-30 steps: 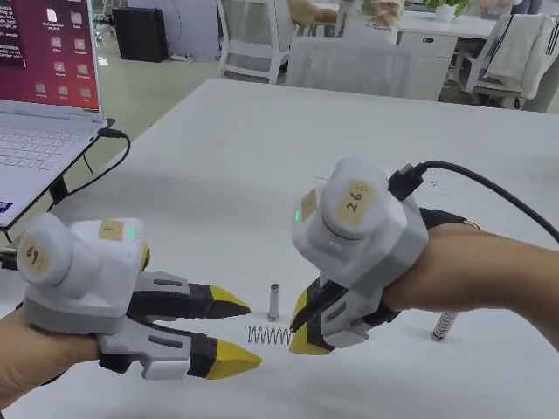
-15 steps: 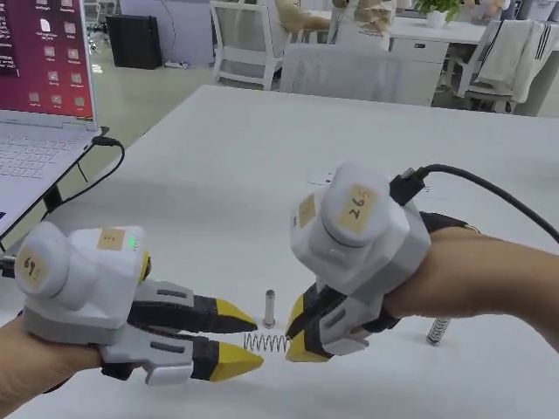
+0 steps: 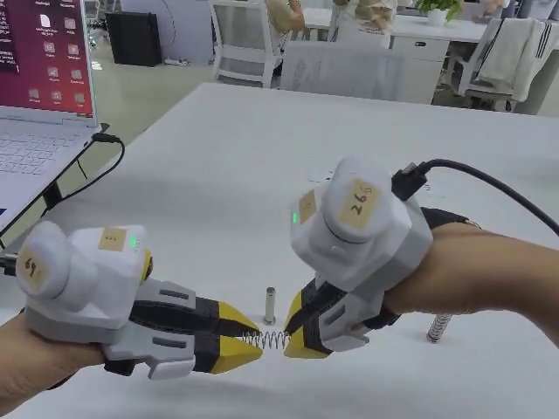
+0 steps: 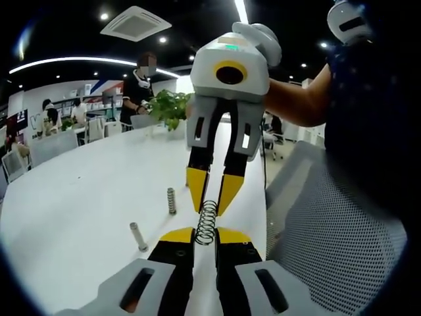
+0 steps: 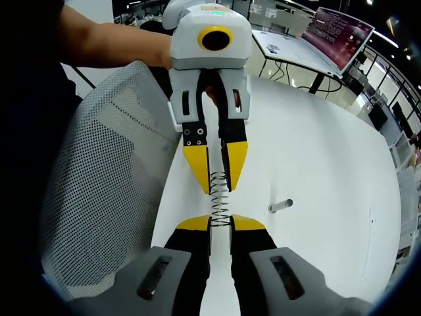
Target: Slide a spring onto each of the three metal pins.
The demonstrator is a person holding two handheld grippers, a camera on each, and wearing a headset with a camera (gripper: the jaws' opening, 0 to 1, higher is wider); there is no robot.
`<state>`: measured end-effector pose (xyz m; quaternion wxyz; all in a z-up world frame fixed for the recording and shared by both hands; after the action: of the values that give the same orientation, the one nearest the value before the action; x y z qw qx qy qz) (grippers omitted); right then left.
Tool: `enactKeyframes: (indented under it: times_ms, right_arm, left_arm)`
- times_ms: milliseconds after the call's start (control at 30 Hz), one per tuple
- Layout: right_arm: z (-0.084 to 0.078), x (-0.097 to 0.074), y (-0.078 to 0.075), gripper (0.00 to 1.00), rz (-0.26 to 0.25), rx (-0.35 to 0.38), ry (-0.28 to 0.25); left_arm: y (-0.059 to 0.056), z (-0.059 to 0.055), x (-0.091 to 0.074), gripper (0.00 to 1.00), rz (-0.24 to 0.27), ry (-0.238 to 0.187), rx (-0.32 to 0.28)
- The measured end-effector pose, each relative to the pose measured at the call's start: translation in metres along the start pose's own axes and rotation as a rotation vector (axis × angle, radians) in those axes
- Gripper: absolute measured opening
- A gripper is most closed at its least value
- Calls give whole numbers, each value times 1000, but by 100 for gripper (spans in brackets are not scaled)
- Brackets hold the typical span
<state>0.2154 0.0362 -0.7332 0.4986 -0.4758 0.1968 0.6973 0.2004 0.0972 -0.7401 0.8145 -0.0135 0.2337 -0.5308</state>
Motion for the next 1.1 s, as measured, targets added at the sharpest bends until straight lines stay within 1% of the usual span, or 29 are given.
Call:
enactKeyframes:
  times_ms: [233,500,700,833,1100]
  right_arm:
    - [1,-1,0,8,-2,4,-8]
    - [1,0,0,9,1,7,-14]
    - [0,4,1,10,10,12,-14]
    - [-2,6,2,10,15,14,-12]
    - [-3,7,2,10,17,20,-20]
  left_arm:
    - [-2,0,1,2,-21,-4,-4]
    - [-2,1,-1,2,-26,-7,-5]
    - [-4,4,-2,2,-32,-13,-4]
    - [-6,8,-4,2,-35,-26,-1]
    - [-10,13,-4,2,-41,-37,10]
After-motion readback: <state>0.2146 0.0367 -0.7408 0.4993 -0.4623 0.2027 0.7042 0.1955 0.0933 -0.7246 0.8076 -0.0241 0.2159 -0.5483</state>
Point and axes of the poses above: the centre of the closed fingertips' face, and the gripper's own axes: x roughly forward along the fingers, y roughly to its left, z roughly out of its top, the point moved 4 cm from there along -x, roughly backward along the fingers, and after that the axes turned 15 degrees about -x, right-handed, at the moved point
